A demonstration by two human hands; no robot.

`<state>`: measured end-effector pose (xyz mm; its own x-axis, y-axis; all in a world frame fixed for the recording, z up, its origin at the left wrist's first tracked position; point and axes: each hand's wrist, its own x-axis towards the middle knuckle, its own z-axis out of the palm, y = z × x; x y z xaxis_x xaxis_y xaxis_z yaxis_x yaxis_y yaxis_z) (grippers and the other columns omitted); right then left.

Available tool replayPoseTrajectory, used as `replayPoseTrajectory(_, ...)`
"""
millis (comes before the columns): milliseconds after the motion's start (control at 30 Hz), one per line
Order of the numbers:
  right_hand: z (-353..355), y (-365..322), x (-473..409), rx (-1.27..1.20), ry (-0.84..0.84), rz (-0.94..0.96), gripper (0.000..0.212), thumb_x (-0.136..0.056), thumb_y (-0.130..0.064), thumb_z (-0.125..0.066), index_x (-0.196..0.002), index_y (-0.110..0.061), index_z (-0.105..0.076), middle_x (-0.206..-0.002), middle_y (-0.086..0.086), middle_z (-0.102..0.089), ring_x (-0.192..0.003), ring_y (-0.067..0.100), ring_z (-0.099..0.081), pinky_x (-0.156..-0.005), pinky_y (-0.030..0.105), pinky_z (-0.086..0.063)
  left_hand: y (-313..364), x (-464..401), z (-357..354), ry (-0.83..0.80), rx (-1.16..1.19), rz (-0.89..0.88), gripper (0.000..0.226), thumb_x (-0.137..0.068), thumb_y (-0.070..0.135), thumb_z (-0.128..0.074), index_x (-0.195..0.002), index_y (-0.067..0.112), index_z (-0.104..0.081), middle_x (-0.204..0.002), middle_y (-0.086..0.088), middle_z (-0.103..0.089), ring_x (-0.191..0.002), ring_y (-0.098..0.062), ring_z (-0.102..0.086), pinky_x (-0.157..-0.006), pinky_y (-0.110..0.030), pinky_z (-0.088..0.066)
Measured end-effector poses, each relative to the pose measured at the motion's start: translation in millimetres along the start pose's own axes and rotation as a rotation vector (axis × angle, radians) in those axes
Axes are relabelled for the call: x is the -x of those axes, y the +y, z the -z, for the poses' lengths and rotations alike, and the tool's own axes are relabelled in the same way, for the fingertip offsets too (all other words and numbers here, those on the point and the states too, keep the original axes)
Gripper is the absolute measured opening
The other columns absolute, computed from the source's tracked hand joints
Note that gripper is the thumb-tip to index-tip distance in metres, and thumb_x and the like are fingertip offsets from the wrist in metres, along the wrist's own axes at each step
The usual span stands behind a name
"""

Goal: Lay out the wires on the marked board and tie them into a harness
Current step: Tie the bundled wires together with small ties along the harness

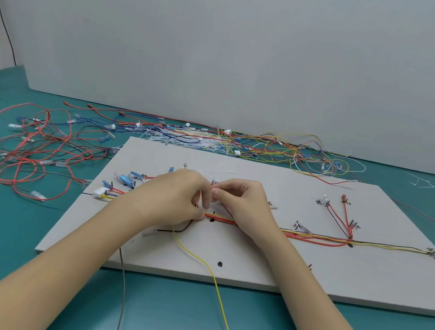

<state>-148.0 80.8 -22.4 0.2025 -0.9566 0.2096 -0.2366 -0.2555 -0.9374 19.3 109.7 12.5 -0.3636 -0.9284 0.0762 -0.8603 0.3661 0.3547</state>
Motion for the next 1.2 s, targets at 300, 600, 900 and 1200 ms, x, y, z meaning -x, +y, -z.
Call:
replayPoseTrajectory(300,1.1,0.1,1.3,-0.01,0.006,-0.007,0.009,-0.086,0.005,-0.065,-0.091,0.005,-0.073,-0.081,0.021,-0.071,-0.068,0.011,-0.065,-0.073,0.02,-0.053,-0.8,-0.7,-0.1,-0.027,0.08,-0.015,0.008,-0.079,0.024,-0.073,-0.077,0.031,-0.071,-0.079,0.012,-0.065,-0.077,-0.004,-0.058,-0.07,-0.03,-0.051)
replayPoseTrajectory(600,1.8,-2.4,2.5,-0.009,0.001,-0.019,0.009,-0.087,0.004,-0.064,-0.09,0.003,-0.073,-0.077,0.015,-0.069,-0.066,0.011,-0.063,-0.073,0.02,-0.052,-0.3,0.7,1.0,-0.069,0.129,0.0,0.018,-0.08,0.019,-0.068,-0.073,0.034,-0.075,-0.079,0.017,-0.064,-0.069,0.009,-0.054,-0.059,-0.023,-0.044)
replayPoseTrajectory(900,3.5,-2.5,1.7,0.003,0.042,-0.041,0.009,-0.088,-0.003,-0.066,-0.084,-0.006,-0.073,-0.074,0.01,-0.07,-0.071,0.019,-0.062,-0.076,0.037,-0.052,-0.3,4.9,6.0,-0.204,0.096,0.034,0.035,-0.059,0.054,-0.085,-0.087,0.038,-0.071,-0.097,0.014,-0.058,-0.088,0.002,-0.055,-0.075,-0.019,-0.046)
replayPoseTrajectory(1200,3.4,-2.6,1.8,0.009,0.036,-0.046,0.009,-0.088,-0.003,-0.067,-0.083,-0.008,-0.073,-0.073,0.008,-0.07,-0.069,0.014,-0.063,-0.076,0.031,-0.053,2.8,4.5,3.7,-0.16,0.061,0.022,0.041,-0.055,0.062,-0.083,-0.084,0.035,-0.07,-0.094,0.014,-0.057,-0.089,-0.002,-0.056,-0.084,-0.033,-0.051)
